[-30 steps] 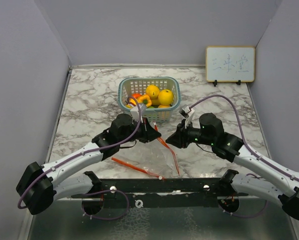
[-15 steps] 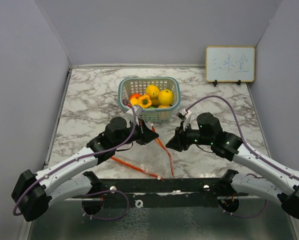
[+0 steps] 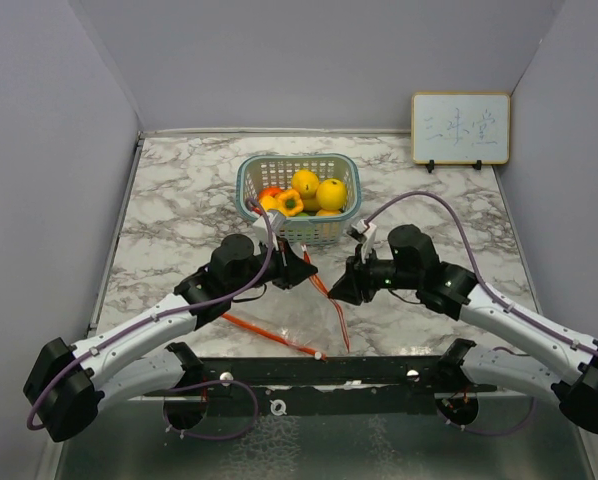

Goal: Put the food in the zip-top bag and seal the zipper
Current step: Open the zipper of the food storage bag.

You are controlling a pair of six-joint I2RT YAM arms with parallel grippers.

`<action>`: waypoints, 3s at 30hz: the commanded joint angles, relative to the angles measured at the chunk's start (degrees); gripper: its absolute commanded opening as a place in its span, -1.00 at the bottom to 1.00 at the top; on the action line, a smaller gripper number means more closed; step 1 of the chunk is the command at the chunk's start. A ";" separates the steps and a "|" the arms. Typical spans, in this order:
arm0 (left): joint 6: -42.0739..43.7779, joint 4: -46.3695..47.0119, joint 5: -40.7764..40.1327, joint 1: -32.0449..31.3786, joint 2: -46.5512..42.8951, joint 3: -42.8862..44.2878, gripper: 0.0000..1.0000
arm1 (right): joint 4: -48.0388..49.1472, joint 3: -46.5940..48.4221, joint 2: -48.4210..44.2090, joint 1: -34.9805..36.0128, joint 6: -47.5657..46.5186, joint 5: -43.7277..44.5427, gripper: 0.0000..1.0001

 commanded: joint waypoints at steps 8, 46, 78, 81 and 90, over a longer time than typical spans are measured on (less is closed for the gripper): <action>0.63 2.25 -0.89 0.12 0.35 -0.44 -1.00 | 9.29 -1.15 3.43 1.11 1.75 0.22 -0.33; -1.97 6.64 1.26 0.07 -3.00 -5.00 0.29 | 16.42 -3.90 2.06 1.20 6.98 8.17 -0.96; -8.75 6.37 -2.96 0.07 2.36 -2.45 -1.00 | 8.64 -3.19 -2.75 1.20 7.65 17.74 -0.96; -5.47 -8.06 -1.42 0.07 -0.70 3.80 -1.00 | 5.39 -2.36 -2.66 1.20 8.00 28.08 -0.96; -0.20 -44.24 -1.12 0.12 -9.38 15.23 -1.00 | -0.74 -1.77 -1.30 1.20 13.65 54.19 -0.96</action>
